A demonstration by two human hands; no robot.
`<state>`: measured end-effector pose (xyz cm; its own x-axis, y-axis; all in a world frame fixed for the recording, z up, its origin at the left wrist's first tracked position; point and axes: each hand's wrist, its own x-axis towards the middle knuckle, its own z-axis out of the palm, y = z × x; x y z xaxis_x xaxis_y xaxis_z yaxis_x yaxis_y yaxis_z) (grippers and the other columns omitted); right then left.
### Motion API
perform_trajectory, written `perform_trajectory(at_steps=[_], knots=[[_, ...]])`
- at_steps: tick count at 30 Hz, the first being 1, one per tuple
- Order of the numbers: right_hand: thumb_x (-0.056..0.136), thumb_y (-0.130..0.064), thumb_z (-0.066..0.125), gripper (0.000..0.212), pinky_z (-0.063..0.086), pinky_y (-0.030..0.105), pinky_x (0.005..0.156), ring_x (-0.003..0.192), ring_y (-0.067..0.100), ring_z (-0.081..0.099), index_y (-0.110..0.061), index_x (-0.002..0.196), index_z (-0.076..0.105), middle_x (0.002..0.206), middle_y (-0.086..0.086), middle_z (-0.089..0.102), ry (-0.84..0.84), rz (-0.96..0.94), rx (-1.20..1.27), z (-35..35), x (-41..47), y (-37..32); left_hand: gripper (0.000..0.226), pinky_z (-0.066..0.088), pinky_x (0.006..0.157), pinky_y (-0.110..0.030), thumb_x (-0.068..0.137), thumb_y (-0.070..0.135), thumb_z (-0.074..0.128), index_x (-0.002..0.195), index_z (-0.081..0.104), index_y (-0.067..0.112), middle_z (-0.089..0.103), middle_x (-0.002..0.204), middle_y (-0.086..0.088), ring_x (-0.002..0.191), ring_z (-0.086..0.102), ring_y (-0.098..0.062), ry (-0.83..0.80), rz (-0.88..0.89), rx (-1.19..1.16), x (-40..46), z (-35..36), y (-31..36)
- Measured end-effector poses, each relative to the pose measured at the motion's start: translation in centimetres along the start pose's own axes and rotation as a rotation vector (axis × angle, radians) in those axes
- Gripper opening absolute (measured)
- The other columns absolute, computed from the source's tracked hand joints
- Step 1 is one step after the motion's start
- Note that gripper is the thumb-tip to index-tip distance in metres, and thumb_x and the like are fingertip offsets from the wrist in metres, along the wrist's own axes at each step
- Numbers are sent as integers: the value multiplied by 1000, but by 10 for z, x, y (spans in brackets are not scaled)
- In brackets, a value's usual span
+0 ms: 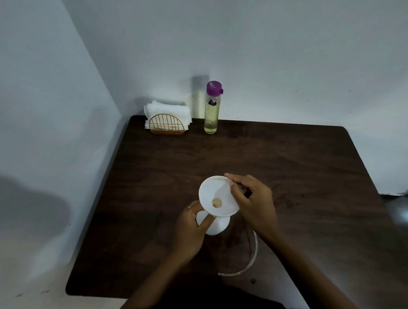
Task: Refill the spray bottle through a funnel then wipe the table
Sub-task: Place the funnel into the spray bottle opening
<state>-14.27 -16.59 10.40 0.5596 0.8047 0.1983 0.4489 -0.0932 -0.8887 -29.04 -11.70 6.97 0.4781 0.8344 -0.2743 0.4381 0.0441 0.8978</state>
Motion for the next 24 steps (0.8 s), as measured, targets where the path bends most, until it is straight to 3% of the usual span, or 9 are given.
perform_trajectory(at_steps=[6,10,13,19,24], knots=[[88,-6,60,26,46,6,73,90,-13,56,-17,111,67,99,-15,61,0,1,-33,1,-1,5,45,45,99,-31,85,27,67,127,55,18,58,129,4,119,53,-13,47,11,40,4,5,-2],[89,-7,59,26,51,16,76,92,-4,58,-17,111,67,100,-12,63,6,14,-26,1,-1,5,47,46,101,-36,84,25,68,128,55,15,57,132,0,121,53,-17,61,24,34,6,6,-2],[89,-7,59,26,51,17,75,90,-1,59,-16,112,67,99,-11,63,11,-3,-38,1,-2,5,48,45,101,-33,84,24,68,129,53,14,56,132,-1,122,53,-18,71,9,29,8,8,-2],[88,-6,60,26,44,3,71,87,-6,56,-12,113,67,98,-10,62,26,-38,-108,2,-1,8,43,39,91,-21,84,20,68,125,56,13,56,131,-1,120,51,-16,79,-22,34,10,11,-6],[88,-8,61,27,44,6,71,85,-6,55,-12,114,66,100,-5,66,35,-69,-184,2,2,12,39,40,87,-20,84,19,68,122,58,13,58,127,0,110,50,-8,85,-4,42,15,10,-7]])
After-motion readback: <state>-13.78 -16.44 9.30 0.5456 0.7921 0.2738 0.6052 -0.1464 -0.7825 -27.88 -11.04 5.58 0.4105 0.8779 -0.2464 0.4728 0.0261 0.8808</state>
